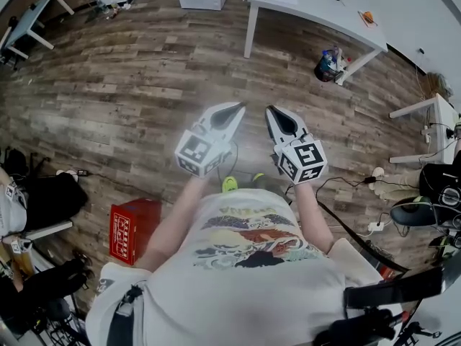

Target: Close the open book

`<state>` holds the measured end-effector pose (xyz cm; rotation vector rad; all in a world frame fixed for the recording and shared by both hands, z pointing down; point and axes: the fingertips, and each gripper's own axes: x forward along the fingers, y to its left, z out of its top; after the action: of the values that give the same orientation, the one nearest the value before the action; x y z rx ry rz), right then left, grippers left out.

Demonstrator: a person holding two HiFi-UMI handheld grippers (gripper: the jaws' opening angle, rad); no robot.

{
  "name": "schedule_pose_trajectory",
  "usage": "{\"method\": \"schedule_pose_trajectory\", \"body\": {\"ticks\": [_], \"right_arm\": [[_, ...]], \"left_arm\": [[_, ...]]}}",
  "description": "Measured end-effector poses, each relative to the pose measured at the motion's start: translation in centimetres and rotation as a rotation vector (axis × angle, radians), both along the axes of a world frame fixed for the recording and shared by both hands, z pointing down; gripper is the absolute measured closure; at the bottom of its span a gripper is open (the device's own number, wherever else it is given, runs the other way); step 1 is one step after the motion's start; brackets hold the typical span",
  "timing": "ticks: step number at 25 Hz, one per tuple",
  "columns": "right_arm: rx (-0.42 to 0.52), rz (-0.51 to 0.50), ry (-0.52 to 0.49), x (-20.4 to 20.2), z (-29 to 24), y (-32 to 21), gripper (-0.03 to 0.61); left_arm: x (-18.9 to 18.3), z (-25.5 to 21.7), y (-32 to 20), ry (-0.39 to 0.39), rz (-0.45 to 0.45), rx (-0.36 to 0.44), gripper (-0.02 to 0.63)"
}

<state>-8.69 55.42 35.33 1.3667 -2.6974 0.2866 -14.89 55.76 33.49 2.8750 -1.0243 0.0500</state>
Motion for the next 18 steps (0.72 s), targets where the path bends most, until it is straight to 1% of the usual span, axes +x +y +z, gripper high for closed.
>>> {"method": "schedule_pose_trajectory", "body": {"ticks": [7, 14, 16, 18], "right_arm": [[-0.003, -0.01, 0.01, -0.2, 0.1, -0.5, 0.555], [-0.01, -0.047, 0.014, 0.5, 0.8, -3.4, 0.555], [-0.013, -0.054, 0.007, 0.8, 0.9, -4.7, 0.555], [-0.011, -0.061, 0.0, 1.4, 0.9, -6.3, 0.555]], "left_arm": [[-1.0, 0.4, -0.6, 0.012, -0.016, -0.004, 0.603], [-0.5, 1.3, -3.0, 0.015, -0.042, -0.033, 0.603], [-0.2, 1.5, -4.0, 0.004, -0.044, -0.032, 0.603], [0.5, 1.7, -5.4, -0.03, -0.042, -0.012, 0.603]]}}
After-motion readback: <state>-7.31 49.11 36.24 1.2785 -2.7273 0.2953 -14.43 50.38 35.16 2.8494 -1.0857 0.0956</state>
